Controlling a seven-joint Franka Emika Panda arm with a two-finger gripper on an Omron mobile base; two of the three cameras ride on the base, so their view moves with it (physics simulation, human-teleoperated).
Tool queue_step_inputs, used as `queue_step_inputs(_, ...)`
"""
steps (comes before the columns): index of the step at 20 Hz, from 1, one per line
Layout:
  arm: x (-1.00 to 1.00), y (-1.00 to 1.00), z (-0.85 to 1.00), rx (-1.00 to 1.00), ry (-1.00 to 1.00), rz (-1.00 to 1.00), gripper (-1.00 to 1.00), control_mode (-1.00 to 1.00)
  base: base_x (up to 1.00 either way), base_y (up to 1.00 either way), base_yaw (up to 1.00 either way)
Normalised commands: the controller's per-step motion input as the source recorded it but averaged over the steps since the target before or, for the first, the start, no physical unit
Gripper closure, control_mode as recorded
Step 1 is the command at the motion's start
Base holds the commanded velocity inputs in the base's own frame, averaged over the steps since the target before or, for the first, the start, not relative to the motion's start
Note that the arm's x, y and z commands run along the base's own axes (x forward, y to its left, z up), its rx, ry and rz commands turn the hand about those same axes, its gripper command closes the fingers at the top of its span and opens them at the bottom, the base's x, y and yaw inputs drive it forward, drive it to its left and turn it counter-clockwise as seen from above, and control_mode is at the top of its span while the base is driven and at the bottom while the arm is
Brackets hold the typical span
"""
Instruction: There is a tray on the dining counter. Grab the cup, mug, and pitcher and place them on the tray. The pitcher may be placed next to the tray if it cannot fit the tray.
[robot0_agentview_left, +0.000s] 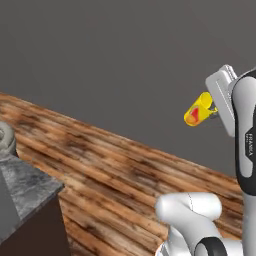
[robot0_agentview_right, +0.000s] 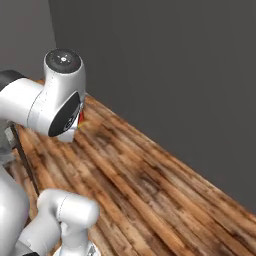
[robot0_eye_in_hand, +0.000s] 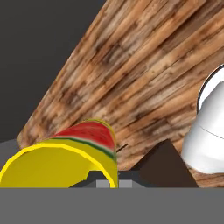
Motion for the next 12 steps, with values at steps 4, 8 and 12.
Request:
queue_step_inputs(4,0.0,0.0,0.0,0.0,0.0,0.0,1.0,1.0,0.81,-0.92,0.45)
queue_step_inputs(8,0.0,0.0,0.0,0.0,0.0,0.0,1.0,1.0,0.75,-0.84,0.5)
queue_step_inputs(12,0.0,0.0,0.0,0.0,0.0,0.0,1.0,1.0,0.77,-0.84,0.55)
